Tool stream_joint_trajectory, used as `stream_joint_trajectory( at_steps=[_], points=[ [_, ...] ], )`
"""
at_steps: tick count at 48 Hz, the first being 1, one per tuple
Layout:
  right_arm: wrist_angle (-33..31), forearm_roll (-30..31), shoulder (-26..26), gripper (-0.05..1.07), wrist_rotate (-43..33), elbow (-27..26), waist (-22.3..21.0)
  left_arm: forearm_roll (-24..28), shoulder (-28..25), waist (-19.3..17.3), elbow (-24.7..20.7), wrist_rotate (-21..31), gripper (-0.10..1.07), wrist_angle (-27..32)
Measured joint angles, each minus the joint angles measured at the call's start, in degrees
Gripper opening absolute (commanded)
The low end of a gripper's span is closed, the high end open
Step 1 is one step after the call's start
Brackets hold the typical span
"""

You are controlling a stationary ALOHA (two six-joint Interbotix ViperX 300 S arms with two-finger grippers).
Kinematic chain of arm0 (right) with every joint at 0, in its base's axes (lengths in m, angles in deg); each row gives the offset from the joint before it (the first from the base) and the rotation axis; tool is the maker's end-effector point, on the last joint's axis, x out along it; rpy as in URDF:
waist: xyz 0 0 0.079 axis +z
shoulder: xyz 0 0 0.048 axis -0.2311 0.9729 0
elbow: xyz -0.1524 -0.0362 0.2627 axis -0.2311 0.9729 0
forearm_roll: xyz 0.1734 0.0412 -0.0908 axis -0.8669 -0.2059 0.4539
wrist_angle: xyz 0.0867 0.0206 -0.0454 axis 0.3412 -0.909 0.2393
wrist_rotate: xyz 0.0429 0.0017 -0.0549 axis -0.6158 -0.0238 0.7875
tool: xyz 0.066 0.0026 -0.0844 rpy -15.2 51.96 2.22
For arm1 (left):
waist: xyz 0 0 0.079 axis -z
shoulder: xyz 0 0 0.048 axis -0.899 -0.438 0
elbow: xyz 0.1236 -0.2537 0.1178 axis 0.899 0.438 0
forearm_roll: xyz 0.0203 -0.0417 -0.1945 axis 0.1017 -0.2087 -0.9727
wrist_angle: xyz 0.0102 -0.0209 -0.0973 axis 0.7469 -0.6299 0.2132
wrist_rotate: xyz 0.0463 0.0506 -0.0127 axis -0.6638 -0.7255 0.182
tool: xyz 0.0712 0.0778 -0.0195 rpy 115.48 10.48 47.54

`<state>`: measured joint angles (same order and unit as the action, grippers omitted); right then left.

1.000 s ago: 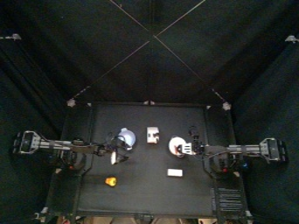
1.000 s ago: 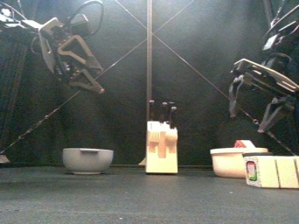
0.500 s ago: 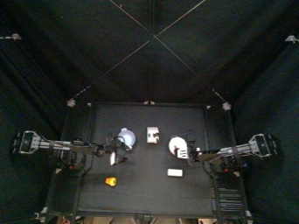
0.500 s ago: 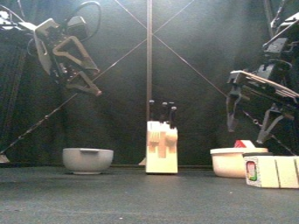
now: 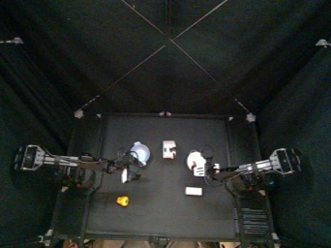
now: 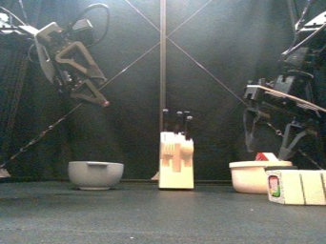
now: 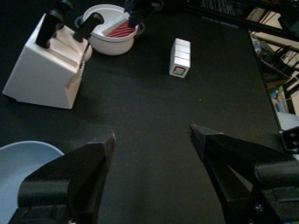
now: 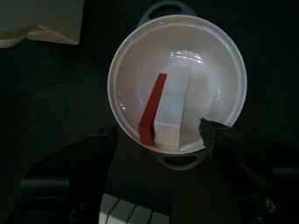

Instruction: Grab salmon sushi

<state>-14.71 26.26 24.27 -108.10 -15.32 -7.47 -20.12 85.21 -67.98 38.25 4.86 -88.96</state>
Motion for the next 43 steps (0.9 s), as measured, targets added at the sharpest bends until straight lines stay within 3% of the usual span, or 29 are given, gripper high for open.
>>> stream_joint_trajectory(
  at_steps=[43],
  points=[
    [-0.18,0.09,2.99,1.01,0.18,-0.44,-0.62,0.0,0.09,-0.62,0.35,0.09,1.0,-0.09]
  ],
)
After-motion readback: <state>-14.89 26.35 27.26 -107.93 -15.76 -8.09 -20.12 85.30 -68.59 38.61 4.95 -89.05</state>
